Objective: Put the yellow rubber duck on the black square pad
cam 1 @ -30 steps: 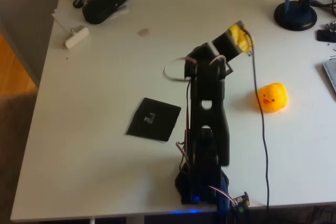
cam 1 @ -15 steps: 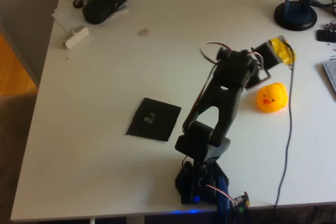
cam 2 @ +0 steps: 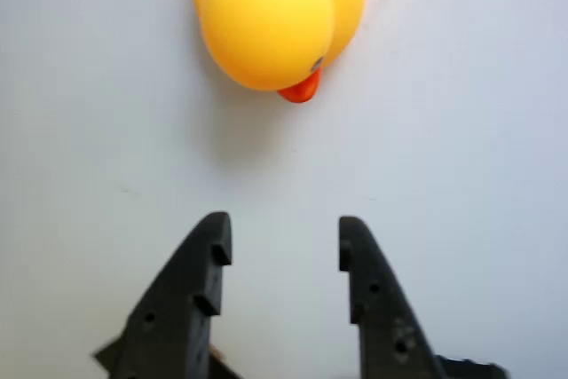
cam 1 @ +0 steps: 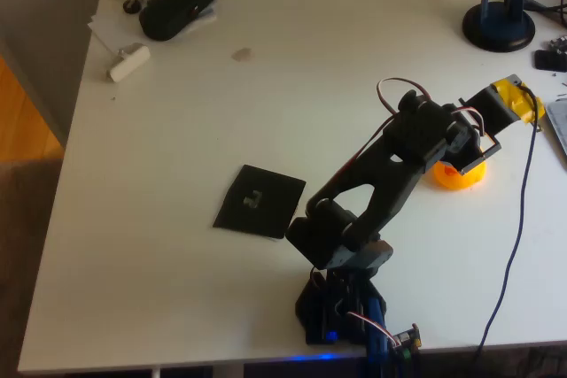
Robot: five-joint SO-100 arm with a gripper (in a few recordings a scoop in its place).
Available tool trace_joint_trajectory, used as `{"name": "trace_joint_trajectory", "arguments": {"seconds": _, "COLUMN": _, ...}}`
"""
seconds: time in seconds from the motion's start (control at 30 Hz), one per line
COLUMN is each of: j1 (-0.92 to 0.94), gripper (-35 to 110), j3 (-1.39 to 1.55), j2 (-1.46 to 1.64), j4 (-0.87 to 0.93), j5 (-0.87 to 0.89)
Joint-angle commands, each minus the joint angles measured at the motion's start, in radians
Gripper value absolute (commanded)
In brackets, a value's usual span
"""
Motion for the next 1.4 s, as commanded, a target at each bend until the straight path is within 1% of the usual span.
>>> {"name": "trace_joint_trajectory", "arguments": {"seconds": 0.0, "j1": 0.023, "gripper": 13, "j3": 0.025, "j2": -0.005, "j4": -0.003, "j5": -0.064}}
{"name": "trace_joint_trajectory", "arguments": {"seconds": 0.17, "j1": 0.023, "gripper": 13, "j3": 0.071, "j2": -0.008, "j4": -0.005, "j5": -0.147}}
{"name": "trace_joint_trajectory", "arguments": {"seconds": 0.6, "j1": 0.018, "gripper": 15, "j3": 0.069, "j2": 0.005, "j4": -0.002, "j5": -0.153}}
{"name": "trace_joint_trajectory", "arguments": {"seconds": 0.67, "j1": 0.018, "gripper": 19, "j3": 0.069, "j2": 0.005, "j4": -0.002, "j5": -0.155}}
{"name": "trace_joint_trajectory", "arguments": {"seconds": 0.83, "j1": 0.02, "gripper": 36, "j3": 0.069, "j2": 0.005, "j4": -0.003, "j5": -0.156}}
{"name": "trace_joint_trajectory", "arguments": {"seconds": 0.9, "j1": 0.02, "gripper": 39, "j3": 0.064, "j2": 0.005, "j4": -0.005, "j5": -0.156}}
{"name": "trace_joint_trajectory", "arguments": {"seconds": 1.17, "j1": 0.011, "gripper": 38, "j3": 0.057, "j2": -0.015, "j4": -0.006, "j5": -0.156}}
{"name": "trace_joint_trajectory", "arguments": {"seconds": 1.27, "j1": 0.009, "gripper": 37, "j3": 0.043, "j2": -0.078, "j4": -0.012, "j5": -0.156}}
{"name": "trace_joint_trajectory", "arguments": {"seconds": 1.37, "j1": 0.009, "gripper": 37, "j3": -0.003, "j2": -0.164, "j4": -0.071, "j5": -0.155}}
